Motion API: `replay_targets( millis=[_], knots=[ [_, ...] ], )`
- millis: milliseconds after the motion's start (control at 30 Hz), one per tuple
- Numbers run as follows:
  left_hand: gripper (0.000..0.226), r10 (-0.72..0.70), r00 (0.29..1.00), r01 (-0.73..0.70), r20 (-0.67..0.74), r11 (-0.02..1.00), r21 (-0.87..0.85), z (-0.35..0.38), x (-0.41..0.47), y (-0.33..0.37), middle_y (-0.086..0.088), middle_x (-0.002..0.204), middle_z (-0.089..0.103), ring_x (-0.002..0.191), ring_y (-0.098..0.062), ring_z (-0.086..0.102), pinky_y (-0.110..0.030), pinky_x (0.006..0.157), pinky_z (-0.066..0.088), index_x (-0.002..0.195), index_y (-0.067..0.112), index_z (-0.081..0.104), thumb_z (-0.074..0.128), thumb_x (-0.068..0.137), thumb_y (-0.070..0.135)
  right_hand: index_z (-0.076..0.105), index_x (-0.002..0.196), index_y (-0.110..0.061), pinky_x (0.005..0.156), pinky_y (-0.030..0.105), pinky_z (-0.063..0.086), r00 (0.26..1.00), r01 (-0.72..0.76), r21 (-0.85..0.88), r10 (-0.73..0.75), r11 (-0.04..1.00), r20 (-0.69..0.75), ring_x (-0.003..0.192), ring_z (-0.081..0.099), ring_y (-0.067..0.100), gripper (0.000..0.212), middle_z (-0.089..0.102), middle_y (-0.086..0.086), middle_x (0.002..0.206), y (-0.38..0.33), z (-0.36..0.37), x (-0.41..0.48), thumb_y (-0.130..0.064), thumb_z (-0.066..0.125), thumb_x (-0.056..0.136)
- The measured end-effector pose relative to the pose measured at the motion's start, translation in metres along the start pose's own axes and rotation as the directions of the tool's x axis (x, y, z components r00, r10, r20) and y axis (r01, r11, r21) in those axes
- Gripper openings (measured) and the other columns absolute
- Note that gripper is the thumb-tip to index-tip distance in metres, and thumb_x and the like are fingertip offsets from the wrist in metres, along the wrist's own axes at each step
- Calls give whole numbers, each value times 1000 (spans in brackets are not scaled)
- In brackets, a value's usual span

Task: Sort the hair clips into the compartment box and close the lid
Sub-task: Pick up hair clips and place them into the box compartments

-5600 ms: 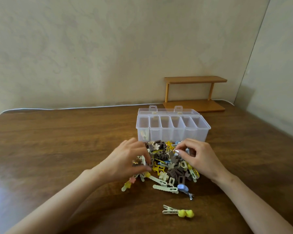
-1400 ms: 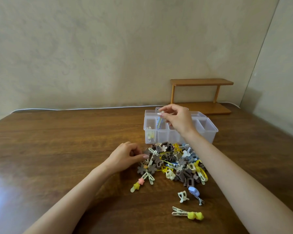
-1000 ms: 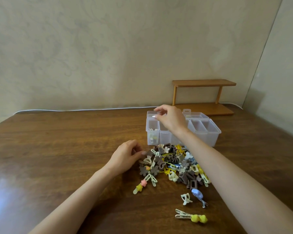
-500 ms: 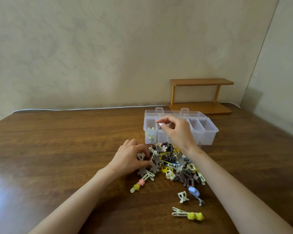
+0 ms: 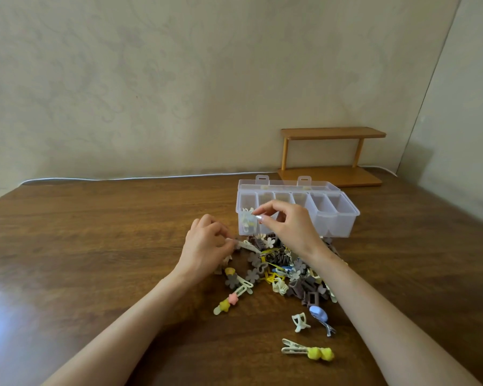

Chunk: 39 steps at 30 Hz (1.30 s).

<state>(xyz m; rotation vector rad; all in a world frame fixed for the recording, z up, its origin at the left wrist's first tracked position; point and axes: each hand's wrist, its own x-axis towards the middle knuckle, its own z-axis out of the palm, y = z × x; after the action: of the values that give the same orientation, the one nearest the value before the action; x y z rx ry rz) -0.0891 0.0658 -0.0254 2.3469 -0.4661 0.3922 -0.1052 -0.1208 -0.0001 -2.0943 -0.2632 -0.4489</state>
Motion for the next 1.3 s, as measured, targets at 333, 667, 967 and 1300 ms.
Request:
replay_targets(
  millis=[333, 667, 967, 1300],
  knots=[
    [6, -62, 992, 6, -114, 898, -439, -11, -4, 10, -2, 91, 62, 83, -14, 55, -19, 69, 41, 80, 15, 65, 64, 84, 19, 71, 88, -29, 60, 22, 41, 995, -1, 25, -1, 1000, 103, 58, 45, 2, 9, 69, -9, 82, -1, 4, -2, -26, 73, 80],
    [25, 217, 975, -220, 41, 969, 110, 12, -2, -6, 9, 105, 57, 95, -8, 41, -23, 82, 37, 110, 24, 61, 59, 87, 34, 72, 105, -15, 68, 13, 43, 977, -11, 94, 31, 996, -209, 72, 53, 1, 21, 68, -4, 91, 4, -7, 20, -12, 67, 84],
    [23, 230, 969, -244, 96, 952, 186, 16, 0, -11, 8, 108, 54, 93, -6, 34, -21, 81, 34, 106, 24, 60, 62, 85, 32, 71, 108, -23, 79, 30, 50, 993, -67, -323, 32, 944, -112, 97, 61, 13, 25, 70, -4, 103, -5, 3, 58, -15, 61, 87],
    [10, 243, 970, -240, -2, 961, 137, 12, 0, -10, 7, 95, 57, 91, -13, 44, -23, 78, 37, 89, 19, 60, 66, 82, 24, 69, 109, -29, 75, 29, 47, 993, -91, -369, 56, 925, -105, 100, 60, 14, 31, 69, -5, 108, -11, 7, 66, -13, 51, 90]
  ],
)
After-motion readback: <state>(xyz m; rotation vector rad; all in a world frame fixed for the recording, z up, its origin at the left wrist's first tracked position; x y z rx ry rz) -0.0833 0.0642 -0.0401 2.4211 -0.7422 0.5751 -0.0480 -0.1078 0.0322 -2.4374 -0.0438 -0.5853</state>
